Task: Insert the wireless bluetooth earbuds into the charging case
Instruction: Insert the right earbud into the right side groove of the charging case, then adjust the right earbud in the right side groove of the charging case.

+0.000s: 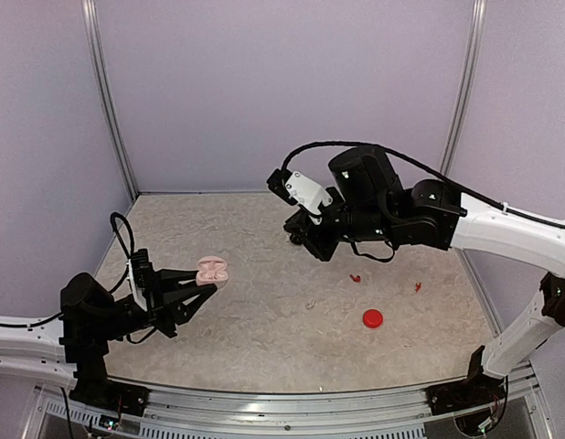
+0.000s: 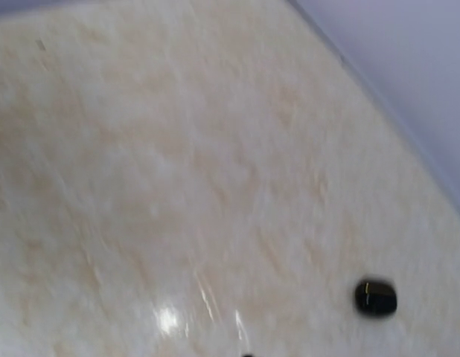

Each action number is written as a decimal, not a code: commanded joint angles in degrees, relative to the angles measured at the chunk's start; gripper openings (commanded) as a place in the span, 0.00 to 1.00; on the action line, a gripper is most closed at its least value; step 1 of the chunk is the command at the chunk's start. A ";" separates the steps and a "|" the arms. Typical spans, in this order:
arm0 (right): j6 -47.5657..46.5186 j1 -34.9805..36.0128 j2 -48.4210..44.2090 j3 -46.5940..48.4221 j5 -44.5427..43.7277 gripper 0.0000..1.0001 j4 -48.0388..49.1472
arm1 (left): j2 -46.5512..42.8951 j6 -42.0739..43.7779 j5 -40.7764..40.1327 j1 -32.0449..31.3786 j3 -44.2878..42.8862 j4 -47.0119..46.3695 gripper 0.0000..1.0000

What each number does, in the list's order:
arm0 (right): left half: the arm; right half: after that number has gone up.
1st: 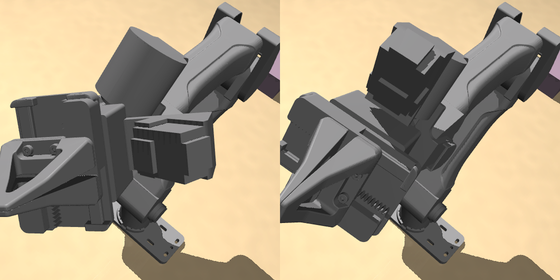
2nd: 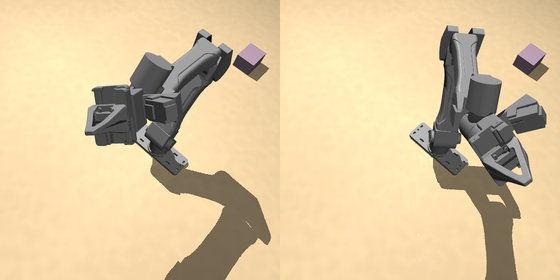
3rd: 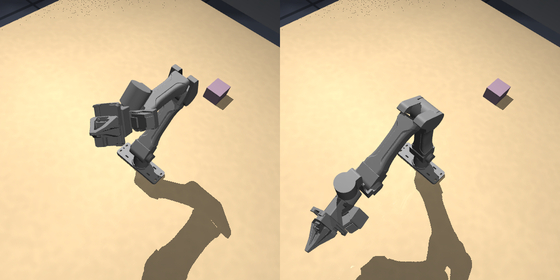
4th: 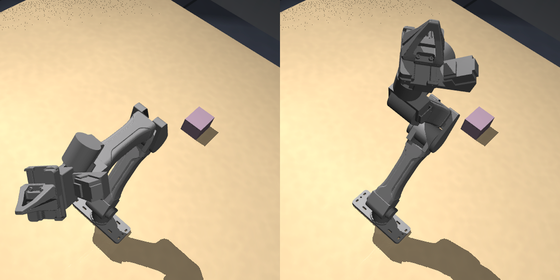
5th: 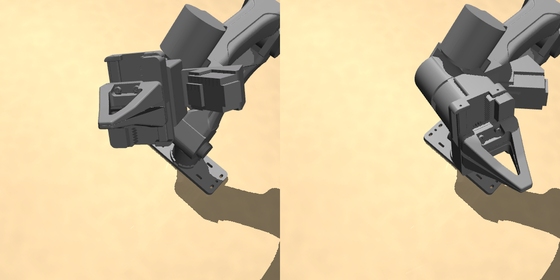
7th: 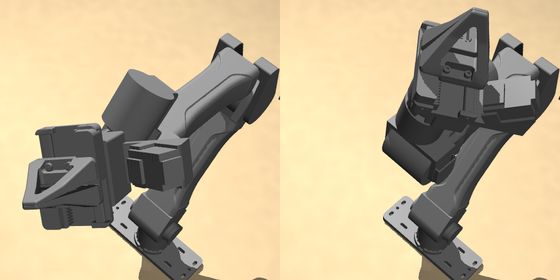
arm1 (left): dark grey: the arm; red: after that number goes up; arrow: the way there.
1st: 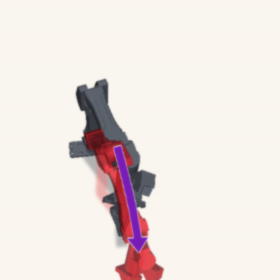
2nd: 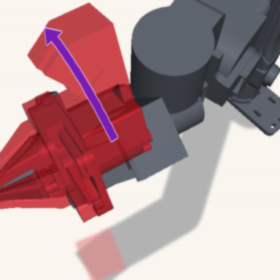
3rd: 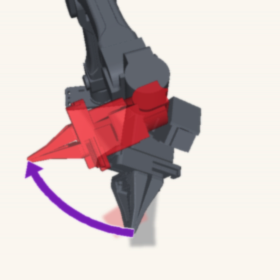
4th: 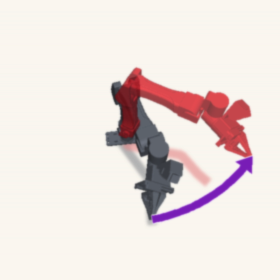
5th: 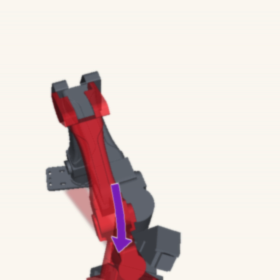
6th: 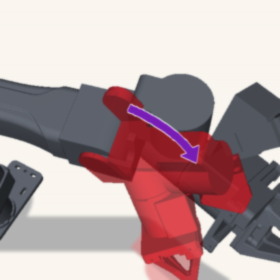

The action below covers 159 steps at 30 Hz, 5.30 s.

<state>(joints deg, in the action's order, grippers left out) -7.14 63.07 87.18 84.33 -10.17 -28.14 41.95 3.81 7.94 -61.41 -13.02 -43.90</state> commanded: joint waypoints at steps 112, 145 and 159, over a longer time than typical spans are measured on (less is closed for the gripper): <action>-15.72 14.65 -2.37 -16.89 9.71 0.13 41.75 | 10.38 -3.57 0.51 0.50 -4.91 -19.91 0.03; -6.30 15.77 -2.69 -13.57 1.08 0.98 43.06 | 10.44 -3.03 -5.80 0.24 -5.42 -16.87 0.04; -2.35 15.12 -1.36 -12.86 -2.07 0.87 46.28 | 10.87 -2.41 -3.61 -0.18 -5.48 -17.43 0.03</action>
<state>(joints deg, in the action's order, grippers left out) -11.73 78.37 85.19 69.71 -10.79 15.62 52.60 0.45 3.25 -61.28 -17.04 -60.38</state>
